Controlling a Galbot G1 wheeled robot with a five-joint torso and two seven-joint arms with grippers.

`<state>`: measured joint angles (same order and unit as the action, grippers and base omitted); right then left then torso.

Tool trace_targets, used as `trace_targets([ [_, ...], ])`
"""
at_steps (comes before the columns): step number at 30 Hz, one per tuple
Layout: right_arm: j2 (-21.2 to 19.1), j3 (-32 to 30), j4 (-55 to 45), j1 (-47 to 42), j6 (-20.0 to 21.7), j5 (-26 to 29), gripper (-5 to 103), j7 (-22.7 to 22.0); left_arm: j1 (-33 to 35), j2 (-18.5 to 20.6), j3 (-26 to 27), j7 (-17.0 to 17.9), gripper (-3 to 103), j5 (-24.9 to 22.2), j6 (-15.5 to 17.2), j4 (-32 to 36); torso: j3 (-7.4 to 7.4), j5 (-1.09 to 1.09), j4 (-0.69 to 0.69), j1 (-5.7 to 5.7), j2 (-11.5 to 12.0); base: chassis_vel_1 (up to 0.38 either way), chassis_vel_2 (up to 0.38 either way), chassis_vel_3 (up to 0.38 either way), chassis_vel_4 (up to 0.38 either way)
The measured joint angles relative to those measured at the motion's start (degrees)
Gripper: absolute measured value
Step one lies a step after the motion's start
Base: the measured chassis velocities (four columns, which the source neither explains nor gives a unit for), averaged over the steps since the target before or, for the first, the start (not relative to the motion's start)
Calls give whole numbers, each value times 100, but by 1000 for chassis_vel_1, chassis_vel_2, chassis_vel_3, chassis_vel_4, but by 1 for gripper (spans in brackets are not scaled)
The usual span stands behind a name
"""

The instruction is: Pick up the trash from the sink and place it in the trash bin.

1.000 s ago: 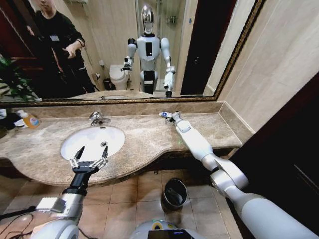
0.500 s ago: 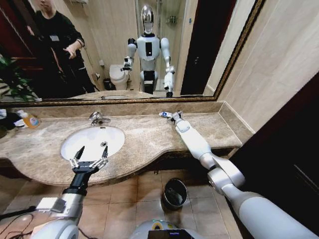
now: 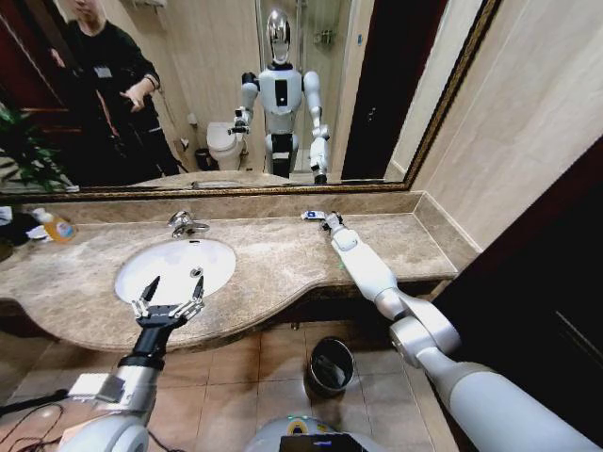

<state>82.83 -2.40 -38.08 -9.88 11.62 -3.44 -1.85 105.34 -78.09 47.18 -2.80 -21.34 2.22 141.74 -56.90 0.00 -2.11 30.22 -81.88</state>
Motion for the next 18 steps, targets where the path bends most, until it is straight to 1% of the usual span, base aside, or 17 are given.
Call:
trace_targets([
  [1,1,-6,-1,-4,-1,12,33,19,0,0,0,0,100,0,0,0,0,0,0,0,0,0,0,0,0],
  [2,1,-6,-1,-4,-1,12,33,19,0,0,0,0,100,0,0,0,0,0,0,0,0,0,0,0,0],
  [5,2,-9,-8,-15,-22,43,18,107,0,0,0,0,100,0,0,0,0,0,0,0,0,0,0,0,0],
  [6,2,-9,-8,-15,-22,43,18,107,0,0,0,0,100,0,0,0,0,0,0,0,0,0,0,0,0],
  [8,8,-23,-8,-16,-39,57,7,122,0,0,0,0,100,0,0,0,0,0,0,0,0,0,0,0,0],
  [9,8,-23,-8,-16,-39,57,7,122,0,0,0,0,100,0,0,0,0,0,0,0,0,0,0,0,0],
  [10,11,-24,-8,-17,-41,71,3,126,0,0,0,0,100,0,0,0,0,0,0,0,0,0,0,0,0],
  [14,14,-22,-15,-20,-42,94,0,127,0,0,0,0,100,0,0,0,0,0,0,0,0,0,0,0,0],
  [18,6,-16,-70,-45,-42,110,0,119,0,0,0,0,100,0,0,0,0,0,0,0,0,0,0,0,0],
])
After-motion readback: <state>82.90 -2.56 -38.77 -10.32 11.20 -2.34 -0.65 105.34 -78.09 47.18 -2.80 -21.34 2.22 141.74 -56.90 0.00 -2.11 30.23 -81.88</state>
